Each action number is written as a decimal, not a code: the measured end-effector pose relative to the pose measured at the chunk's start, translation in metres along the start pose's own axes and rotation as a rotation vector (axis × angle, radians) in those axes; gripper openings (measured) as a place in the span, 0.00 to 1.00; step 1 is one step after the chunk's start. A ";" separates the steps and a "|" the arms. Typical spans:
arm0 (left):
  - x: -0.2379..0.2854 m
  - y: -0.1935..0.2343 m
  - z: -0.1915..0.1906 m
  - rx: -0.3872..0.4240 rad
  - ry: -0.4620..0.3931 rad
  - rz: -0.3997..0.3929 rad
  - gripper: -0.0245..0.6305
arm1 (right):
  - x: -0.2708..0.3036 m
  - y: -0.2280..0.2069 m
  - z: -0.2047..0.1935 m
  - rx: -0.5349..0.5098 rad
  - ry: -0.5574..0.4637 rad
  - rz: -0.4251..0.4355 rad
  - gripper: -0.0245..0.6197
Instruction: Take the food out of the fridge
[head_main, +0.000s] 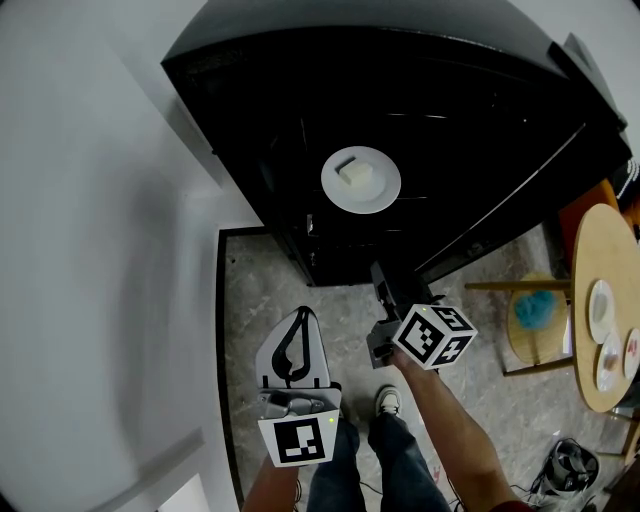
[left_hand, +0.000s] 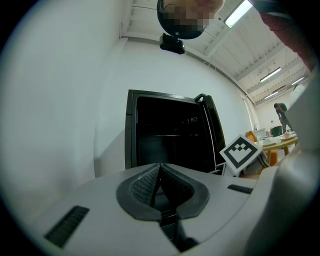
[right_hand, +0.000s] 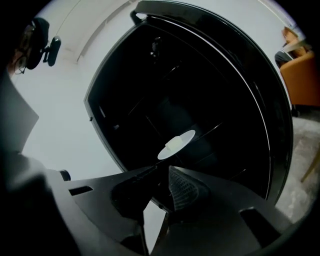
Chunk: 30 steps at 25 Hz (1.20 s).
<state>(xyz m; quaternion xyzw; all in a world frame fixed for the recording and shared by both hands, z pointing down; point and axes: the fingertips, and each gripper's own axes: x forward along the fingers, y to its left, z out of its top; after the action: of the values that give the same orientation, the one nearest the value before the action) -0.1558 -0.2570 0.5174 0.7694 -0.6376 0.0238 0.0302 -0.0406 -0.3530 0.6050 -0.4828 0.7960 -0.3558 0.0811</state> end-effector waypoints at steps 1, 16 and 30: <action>0.000 0.000 0.000 0.001 -0.001 -0.001 0.06 | 0.002 -0.001 0.001 0.031 -0.006 0.002 0.13; -0.002 -0.002 -0.001 0.004 0.005 -0.002 0.06 | 0.023 -0.017 0.017 0.360 -0.066 0.029 0.19; 0.003 -0.002 -0.004 -0.002 0.008 -0.009 0.06 | 0.049 -0.030 0.027 0.582 -0.113 0.063 0.24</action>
<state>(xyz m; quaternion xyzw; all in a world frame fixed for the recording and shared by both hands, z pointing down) -0.1529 -0.2595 0.5215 0.7720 -0.6342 0.0261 0.0336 -0.0321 -0.4152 0.6145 -0.4335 0.6694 -0.5388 0.2713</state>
